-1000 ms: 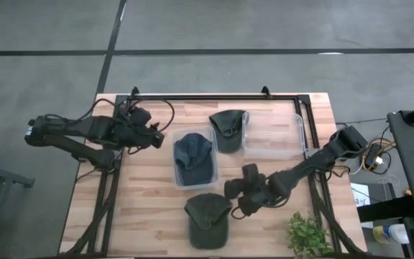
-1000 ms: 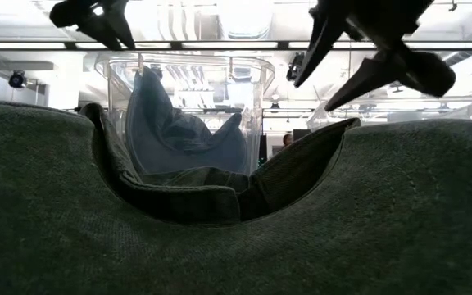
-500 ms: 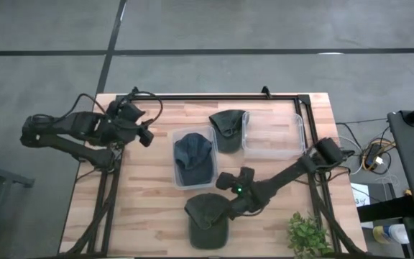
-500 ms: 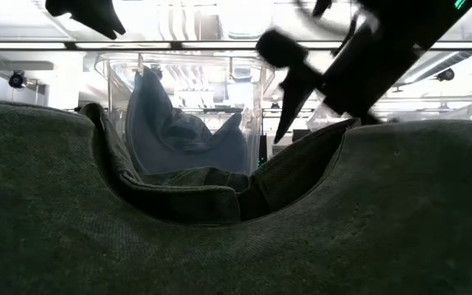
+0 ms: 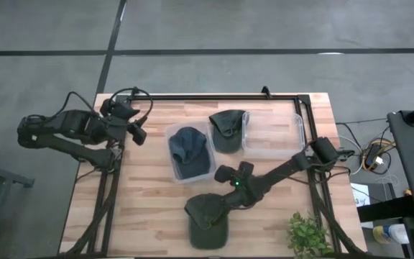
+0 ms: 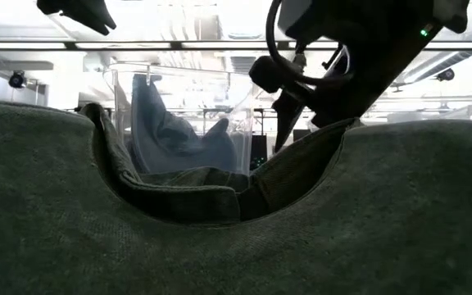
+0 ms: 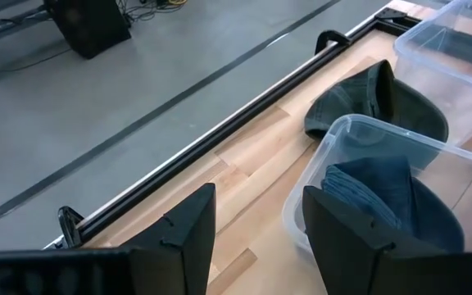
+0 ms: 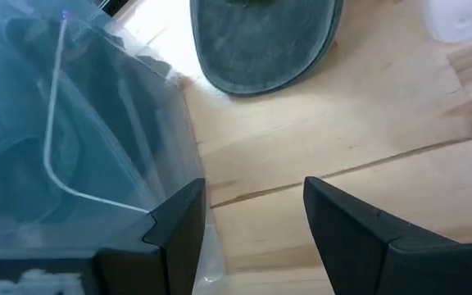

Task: Pick and place caps into container
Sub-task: Put the top green cap into the right transparent container

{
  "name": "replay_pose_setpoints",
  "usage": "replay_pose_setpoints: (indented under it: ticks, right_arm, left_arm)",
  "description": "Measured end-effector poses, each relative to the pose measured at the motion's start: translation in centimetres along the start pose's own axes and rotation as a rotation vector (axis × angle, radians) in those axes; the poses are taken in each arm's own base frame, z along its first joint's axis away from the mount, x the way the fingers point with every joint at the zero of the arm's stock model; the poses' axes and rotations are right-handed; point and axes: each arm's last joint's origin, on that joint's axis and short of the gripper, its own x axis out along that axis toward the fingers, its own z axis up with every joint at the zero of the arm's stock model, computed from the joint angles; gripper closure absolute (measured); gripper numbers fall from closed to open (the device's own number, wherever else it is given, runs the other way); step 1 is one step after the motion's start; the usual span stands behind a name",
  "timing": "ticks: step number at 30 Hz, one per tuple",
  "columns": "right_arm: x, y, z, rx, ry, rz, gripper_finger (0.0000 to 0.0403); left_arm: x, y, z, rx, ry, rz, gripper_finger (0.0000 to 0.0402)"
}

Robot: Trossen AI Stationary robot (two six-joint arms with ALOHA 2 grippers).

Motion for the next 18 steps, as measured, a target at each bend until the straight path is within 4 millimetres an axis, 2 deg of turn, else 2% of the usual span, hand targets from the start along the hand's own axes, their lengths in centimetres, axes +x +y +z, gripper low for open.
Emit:
replay_pose_setpoints:
  ticks: [9,13,18]
  right_arm:
    - [0.6,0.2,0.8,-0.009,-0.040,-0.018,0.0212]
    - [-0.6,0.3,1.8,-0.043,-0.037,-0.031,0.0221]
    - [-2.2,0.7,4.0,-0.097,-0.060,-0.055,0.0225]
  left_arm:
    - [0.0,0.0,0.0,0.076,0.008,-0.012,0.0225]
    - [-0.1,0.0,0.1,0.100,0.008,-0.022,0.0225]
    - [-0.2,0.2,0.1,0.126,0.007,-0.029,0.0225]
